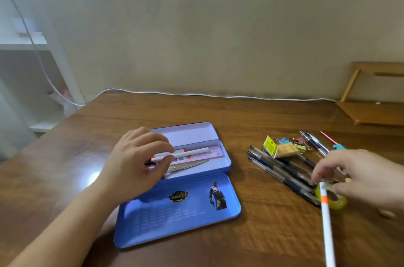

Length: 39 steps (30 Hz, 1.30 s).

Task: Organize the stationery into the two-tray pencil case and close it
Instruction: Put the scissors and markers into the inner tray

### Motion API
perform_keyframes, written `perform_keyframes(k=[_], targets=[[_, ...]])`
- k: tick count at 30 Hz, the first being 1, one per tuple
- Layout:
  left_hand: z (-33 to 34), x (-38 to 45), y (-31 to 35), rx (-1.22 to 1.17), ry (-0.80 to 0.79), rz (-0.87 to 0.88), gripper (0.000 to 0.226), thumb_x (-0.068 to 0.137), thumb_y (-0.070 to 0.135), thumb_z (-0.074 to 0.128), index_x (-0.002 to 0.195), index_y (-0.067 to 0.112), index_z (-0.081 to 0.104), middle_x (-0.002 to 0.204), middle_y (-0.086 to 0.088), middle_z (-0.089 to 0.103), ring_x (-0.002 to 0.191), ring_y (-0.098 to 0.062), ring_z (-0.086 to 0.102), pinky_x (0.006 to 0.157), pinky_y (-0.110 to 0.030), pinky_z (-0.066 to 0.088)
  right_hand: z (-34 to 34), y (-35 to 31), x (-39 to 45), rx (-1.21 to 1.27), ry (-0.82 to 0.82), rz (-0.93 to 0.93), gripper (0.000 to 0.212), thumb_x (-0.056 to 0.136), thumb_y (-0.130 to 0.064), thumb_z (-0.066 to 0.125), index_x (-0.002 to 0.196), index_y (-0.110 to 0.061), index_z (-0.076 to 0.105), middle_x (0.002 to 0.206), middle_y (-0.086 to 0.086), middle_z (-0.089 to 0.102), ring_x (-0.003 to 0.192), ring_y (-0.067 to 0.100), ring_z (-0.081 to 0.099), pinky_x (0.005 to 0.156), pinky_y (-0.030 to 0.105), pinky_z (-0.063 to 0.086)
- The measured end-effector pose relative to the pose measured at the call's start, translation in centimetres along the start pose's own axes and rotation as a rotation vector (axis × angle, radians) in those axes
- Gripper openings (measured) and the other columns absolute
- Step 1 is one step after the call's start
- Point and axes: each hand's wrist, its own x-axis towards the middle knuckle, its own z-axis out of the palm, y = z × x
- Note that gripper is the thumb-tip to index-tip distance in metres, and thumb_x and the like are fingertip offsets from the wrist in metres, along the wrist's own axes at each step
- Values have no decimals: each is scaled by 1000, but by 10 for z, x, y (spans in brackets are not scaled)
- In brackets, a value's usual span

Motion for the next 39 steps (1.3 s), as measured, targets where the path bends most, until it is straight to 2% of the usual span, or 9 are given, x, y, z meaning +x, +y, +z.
perform_keyframes(k=[4, 8, 14, 18, 24, 29, 32, 35, 39], targets=[[14, 18, 64, -25, -110, 302, 13, 89, 26, 62, 87, 19, 72, 87, 5, 68, 80, -24, 60, 72, -38, 47, -3, -2, -2, 70, -241, -150, 53, 77, -24, 73, 102, -68, 56, 102, -43, 34, 106, -16, 34, 89, 23, 39], [37, 39, 114, -74, -255, 460, 18, 93, 28, 55, 87, 20, 69, 89, 4, 66, 84, -23, 57, 74, -38, 44, 4, -13, 2, 60, -202, -205, 31, 76, -28, 75, 87, -55, 65, 105, -32, 36, 108, -6, 35, 94, 28, 43], [53, 64, 141, -223, -275, 152, 16, 88, 32, 55, 96, 27, 69, 86, 12, 65, 82, -10, 54, 68, -25, 46, 10, -19, 5, 69, -112, -275, 17, 74, -40, 77, 75, -51, 64, 105, -29, 41, 107, -3, 32, 98, 31, 37], [61, 62, 144, -310, -305, -7, 26, 90, 54, 50, 106, 36, 61, 86, 18, 64, 77, -3, 56, 65, -27, 51, 10, -22, 8, 116, 249, -369, 12, 80, -52, 67, 91, -49, 69, 90, -28, 56, 101, -4, 38, 95, 35, 37], [47, 61, 118, -533, -313, -188, 16, 96, 35, 57, 108, 44, 63, 77, 18, 65, 68, -7, 58, 57, -18, 46, 20, -53, 5, 750, 586, -389, 28, 68, -51, 74, 94, -44, 69, 88, -16, 69, 80, 8, 64, 63, 16, 51], [35, 55, 112, -685, -353, -231, 13, 87, 26, 72, 94, 37, 70, 74, 8, 69, 63, -10, 63, 60, -32, 56, 42, -88, 10, 1151, 624, -434, 55, 68, -51, 80, 117, -44, 55, 87, 1, 69, 82, 19, 68, 72, 31, 57], [30, 52, 105, -902, -229, -298, 9, 84, 14, 72, 87, 23, 71, 78, -1, 73, 71, -18, 71, 69, -31, 59, 56, -107, 9, 1111, 600, -406, 51, 73, -62, 70, 119, -44, 54, 95, -5, 66, 91, 18, 67, 77, 37, 57], [28, 42, 94, -1091, -101, -437, 9, 79, 5, 71, 85, 12, 71, 81, -8, 76, 79, -28, 74, 77, -42, 61, 64, -118, 8, 873, 606, -433, 37, 79, -60, 65, 115, -49, 59, 100, -22, 68, 92, 4, 67, 75, 17, 54], [14, 33, 63, -973, -304, -249, 18, 82, 13, 76, 99, 20, 72, 98, -2, 75, 92, -23, 72, 85, -41, 58, 67, -121, 10, 805, 651, -380, 34, 76, -41, 70, 107, -53, 64, 96, -29, 68, 89, -3, 66, 72, 6, 47]])
